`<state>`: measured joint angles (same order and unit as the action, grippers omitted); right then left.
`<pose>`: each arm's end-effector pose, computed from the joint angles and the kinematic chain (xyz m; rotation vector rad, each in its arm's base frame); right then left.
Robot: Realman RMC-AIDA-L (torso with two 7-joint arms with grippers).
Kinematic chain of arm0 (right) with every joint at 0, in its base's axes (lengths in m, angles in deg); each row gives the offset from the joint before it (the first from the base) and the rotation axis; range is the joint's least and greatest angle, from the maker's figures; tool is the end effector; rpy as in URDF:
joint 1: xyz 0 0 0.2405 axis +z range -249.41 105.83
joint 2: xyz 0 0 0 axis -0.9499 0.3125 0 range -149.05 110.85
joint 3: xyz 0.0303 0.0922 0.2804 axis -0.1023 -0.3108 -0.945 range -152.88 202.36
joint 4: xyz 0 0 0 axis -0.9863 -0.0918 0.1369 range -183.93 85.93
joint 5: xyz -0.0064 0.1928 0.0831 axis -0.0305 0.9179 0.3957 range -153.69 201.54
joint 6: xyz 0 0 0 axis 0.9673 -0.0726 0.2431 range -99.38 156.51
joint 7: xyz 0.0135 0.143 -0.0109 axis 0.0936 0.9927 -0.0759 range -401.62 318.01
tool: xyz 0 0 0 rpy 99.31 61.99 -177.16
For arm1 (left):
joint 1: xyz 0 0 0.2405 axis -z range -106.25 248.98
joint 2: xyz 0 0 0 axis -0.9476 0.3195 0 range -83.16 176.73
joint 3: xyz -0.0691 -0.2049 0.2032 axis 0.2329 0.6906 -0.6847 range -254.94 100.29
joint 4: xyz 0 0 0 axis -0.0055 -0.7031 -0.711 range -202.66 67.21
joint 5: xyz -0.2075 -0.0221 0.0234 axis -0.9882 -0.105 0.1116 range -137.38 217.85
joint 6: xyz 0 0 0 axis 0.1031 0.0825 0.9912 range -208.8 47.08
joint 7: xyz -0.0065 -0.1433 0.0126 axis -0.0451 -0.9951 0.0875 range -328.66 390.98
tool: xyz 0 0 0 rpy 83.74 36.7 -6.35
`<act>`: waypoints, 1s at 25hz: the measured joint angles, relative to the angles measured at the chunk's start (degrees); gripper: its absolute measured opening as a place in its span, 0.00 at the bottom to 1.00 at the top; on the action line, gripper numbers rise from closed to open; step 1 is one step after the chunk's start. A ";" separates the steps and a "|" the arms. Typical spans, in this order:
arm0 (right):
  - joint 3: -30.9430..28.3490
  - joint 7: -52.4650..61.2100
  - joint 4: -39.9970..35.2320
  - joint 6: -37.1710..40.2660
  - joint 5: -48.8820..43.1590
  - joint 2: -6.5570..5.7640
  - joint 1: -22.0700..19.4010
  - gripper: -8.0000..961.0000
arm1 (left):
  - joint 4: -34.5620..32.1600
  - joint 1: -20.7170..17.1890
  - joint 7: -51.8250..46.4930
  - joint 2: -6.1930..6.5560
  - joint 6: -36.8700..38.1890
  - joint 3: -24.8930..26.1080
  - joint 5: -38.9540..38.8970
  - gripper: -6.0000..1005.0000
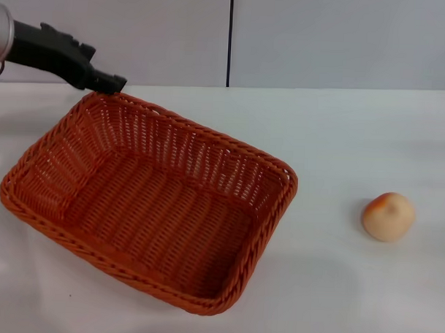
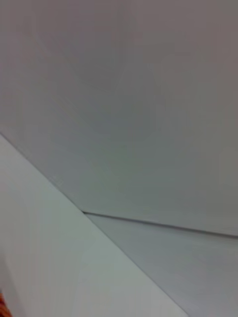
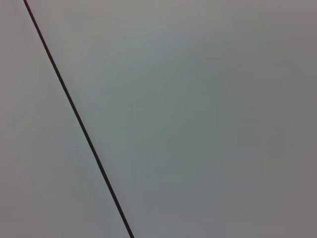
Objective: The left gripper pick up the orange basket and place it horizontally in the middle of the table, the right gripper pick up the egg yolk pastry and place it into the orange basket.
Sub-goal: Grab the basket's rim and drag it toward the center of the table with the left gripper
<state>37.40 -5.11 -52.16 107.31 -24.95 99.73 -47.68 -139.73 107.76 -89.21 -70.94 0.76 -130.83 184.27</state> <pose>0.4066 0.3212 0.0554 -1.0689 0.7300 1.0667 -0.2389 0.4217 0.0556 -2.4925 -0.6815 0.1213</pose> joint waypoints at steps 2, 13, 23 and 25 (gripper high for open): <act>0.00 0.00 0.00 -0.24 0.00 0.00 0.00 0.66 | 0.65 0.22 0.01 -0.04 -0.51 -0.64 1.13 0.80; 0.09 0.04 0.10 -0.62 0.00 0.00 0.33 0.66 | 4.63 1.45 0.20 -0.21 -3.40 -2.99 6.09 0.79; 0.08 0.05 0.18 -1.74 -0.03 0.00 0.71 0.66 | 9.67 2.34 0.57 -0.22 -6.58 -6.00 7.93 0.79; 0.08 0.05 0.20 -1.82 -0.04 0.00 0.71 0.66 | 10.45 2.50 0.58 -0.23 -7.20 -6.44 7.95 0.79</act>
<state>37.48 -5.06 -51.96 105.49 -24.99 99.73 -46.97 -129.28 110.26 -88.63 -71.17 -6.44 -137.27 192.22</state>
